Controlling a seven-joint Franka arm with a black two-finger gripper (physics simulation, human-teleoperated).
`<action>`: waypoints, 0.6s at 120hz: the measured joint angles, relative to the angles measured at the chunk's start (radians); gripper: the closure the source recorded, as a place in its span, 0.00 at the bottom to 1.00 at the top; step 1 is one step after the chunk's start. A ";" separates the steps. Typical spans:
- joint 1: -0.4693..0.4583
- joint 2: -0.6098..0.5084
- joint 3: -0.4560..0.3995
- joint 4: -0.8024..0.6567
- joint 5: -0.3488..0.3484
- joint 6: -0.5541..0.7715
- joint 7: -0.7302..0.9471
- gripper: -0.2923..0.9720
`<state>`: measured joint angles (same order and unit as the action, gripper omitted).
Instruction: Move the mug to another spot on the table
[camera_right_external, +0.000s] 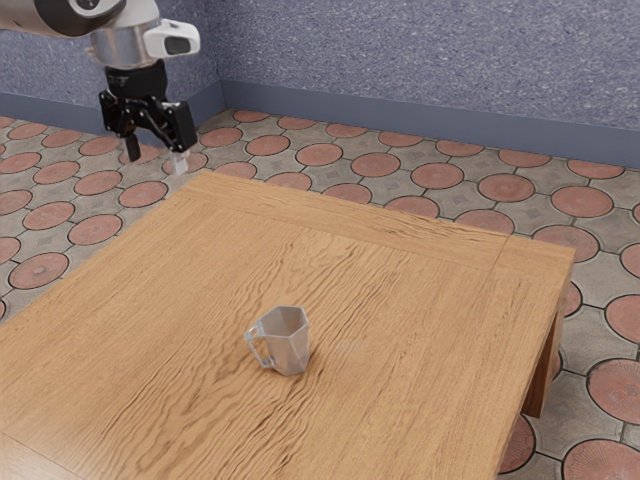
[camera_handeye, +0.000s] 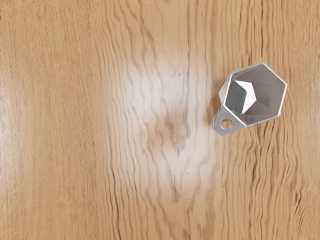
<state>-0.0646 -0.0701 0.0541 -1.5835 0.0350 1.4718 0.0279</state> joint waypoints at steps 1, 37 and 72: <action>0.000 0.000 0.000 0.000 0.000 0.002 0.000 0.23; 0.006 -0.010 0.016 0.000 -0.016 0.041 0.005 0.23; 0.001 -0.034 0.016 -0.066 0.007 0.054 0.016 0.23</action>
<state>-0.0634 -0.1038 0.0704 -1.6490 0.0420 1.5259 0.0437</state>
